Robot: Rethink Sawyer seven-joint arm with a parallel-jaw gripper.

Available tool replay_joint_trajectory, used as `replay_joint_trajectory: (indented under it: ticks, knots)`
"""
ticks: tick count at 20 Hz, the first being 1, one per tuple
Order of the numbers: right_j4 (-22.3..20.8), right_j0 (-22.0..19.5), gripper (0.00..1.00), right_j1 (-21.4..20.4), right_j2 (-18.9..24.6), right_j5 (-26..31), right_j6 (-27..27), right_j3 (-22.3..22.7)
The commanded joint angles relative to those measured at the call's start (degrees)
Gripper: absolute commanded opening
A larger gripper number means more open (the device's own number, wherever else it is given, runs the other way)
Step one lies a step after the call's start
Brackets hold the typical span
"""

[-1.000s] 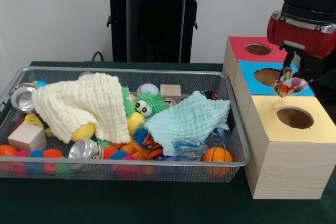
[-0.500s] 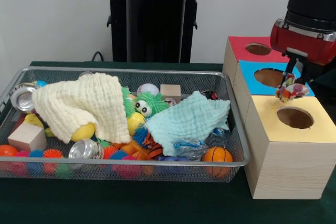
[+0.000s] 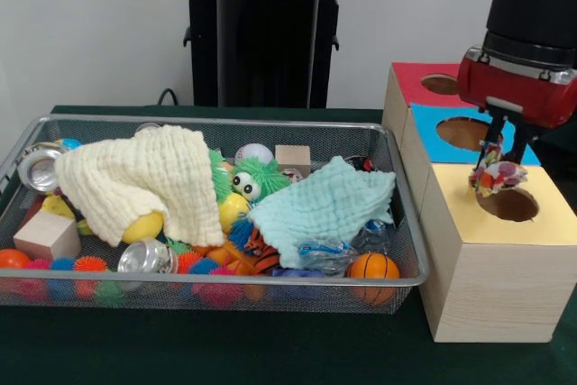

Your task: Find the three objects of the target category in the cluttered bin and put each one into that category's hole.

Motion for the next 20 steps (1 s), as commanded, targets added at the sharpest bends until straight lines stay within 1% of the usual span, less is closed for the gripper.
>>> replay_joint_trajectory:
  ticks: [1, 3, 4, 6, 7, 9, 11, 16, 18, 20]
  knots:
    - [3.7, 0.0, 0.00, 4.1, -0.8, -3.4, 16.2, -3.3]
    - [4.5, 0.6, 0.00, 4.8, -1.9, -3.7, 17.3, -4.1]
    - [5.4, 1.2, 0.00, 5.6, -3.1, -3.8, 19.2, -4.8]
    - [6.8, 1.3, 0.00, 5.7, -3.5, -3.7, 19.7, -5.2]
    - [7.2, 1.2, 0.00, 5.6, -3.5, -3.9, 19.1, -5.0]
    - [8.6, 1.6, 0.00, 5.3, -3.8, -5.2, 19.5, -3.6]
    - [10.1, 1.8, 0.00, 5.0, -3.6, -6.3, 19.9, -1.0]
    - [13.5, 3.6, 0.00, 5.8, -5.4, -3.8, 24.0, 4.6]
    - [14.2, 4.7, 0.00, 6.4, -7.2, -1.9, 25.8, 5.1]
    - [14.4, 4.9, 0.00, 6.2, -7.5, -0.3, 25.5, 5.8]
